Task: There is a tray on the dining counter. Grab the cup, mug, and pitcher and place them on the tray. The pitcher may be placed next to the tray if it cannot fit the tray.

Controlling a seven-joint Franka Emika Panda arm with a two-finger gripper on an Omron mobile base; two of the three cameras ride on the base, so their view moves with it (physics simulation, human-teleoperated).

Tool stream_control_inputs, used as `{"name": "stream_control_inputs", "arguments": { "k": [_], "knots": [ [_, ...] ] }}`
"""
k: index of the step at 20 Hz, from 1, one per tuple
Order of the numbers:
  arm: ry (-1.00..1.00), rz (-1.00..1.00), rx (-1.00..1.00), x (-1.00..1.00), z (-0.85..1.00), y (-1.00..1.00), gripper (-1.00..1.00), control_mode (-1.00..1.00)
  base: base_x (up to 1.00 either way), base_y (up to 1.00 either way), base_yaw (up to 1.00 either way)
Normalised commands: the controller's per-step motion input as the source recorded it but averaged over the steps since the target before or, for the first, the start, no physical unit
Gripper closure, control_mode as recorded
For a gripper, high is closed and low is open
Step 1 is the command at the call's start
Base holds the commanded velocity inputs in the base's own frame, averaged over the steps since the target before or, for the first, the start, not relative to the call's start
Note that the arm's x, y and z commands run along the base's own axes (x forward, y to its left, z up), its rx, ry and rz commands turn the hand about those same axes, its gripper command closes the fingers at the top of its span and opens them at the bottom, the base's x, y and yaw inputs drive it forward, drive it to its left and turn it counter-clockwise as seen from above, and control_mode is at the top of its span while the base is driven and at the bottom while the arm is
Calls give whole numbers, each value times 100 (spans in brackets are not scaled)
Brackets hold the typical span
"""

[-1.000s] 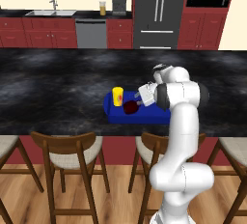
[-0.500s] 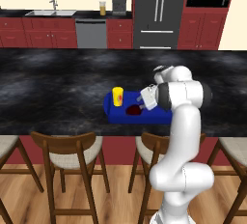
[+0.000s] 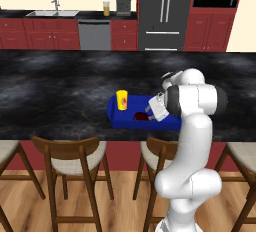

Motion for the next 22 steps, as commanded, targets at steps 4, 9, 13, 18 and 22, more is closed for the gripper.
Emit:
{"name": "stream_control_inputs", "arguments": {
  "k": [4,9,13,18,22],
  "knots": [
    [2,0,0,-14,6,-3,-100,-100,0,0,0],
    [1,0,0,0,46,-10,-100,-100,0,0,0],
    [4,-1,0,0,70,-13,-100,-100,0,0,0],
    [18,-8,0,-13,82,-15,-100,-100,0,0,0],
    [22,-18,-1,-48,66,-19,-100,-100,0,0,0]
  ]
}}
